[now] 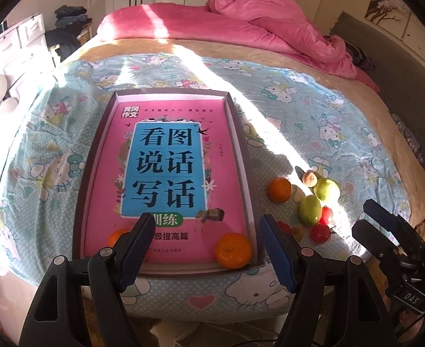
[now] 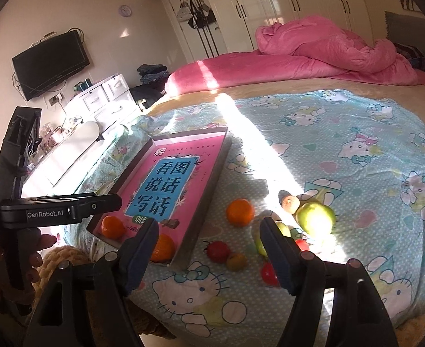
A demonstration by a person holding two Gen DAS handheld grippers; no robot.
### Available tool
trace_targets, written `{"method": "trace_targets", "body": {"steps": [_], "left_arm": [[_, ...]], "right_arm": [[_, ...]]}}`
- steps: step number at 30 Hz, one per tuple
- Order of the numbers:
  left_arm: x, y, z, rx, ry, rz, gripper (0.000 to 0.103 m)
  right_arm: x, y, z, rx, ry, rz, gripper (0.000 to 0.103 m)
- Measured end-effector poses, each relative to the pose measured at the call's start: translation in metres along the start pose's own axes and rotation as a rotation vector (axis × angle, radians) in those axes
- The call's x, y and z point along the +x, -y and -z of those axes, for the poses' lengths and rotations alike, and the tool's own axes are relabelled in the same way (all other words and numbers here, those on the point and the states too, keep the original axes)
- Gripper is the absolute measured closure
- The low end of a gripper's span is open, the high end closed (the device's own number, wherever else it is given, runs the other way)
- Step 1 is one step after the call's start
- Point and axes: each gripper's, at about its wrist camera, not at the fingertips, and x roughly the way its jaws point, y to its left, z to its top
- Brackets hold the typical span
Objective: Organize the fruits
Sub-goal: 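Move both open tools back toward the fruit pile, then grasp a small brown fruit with the left tool while the right tool grasps a red tomato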
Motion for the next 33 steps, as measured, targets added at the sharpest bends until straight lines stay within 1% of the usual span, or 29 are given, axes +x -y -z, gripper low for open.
{"method": "trace_targets", "body": {"steps": [7,16,19,24,28,33], "left_arm": [[0.000,0.026,0.002,0.066,-0.005,0.017,0.027],[0.001,0.057,0.007,0.155,-0.021,0.033,0.027],[0.005,0.068,0.009,0.186,-0.030,0.037,0.027],[0.013,0.085,0.014,0.235,-0.057,0.042,0.027],[0.021,0.100,0.020,0.281,-0.077,0.049,0.027],[0.031,0.115,0.029,0.344,-0.101,0.074,0.027]], "right_arm": [[-0.015,0.024,-0.001,0.040,0.027,0.056,0.031],[-0.023,0.054,0.002,0.102,0.029,0.105,0.031],[-0.022,0.065,0.004,0.132,0.009,0.124,0.031],[-0.018,0.075,0.014,0.157,-0.030,0.132,0.031],[-0.013,0.077,0.020,0.151,-0.060,0.139,0.031],[-0.010,0.082,0.022,0.145,-0.075,0.154,0.031]]}}
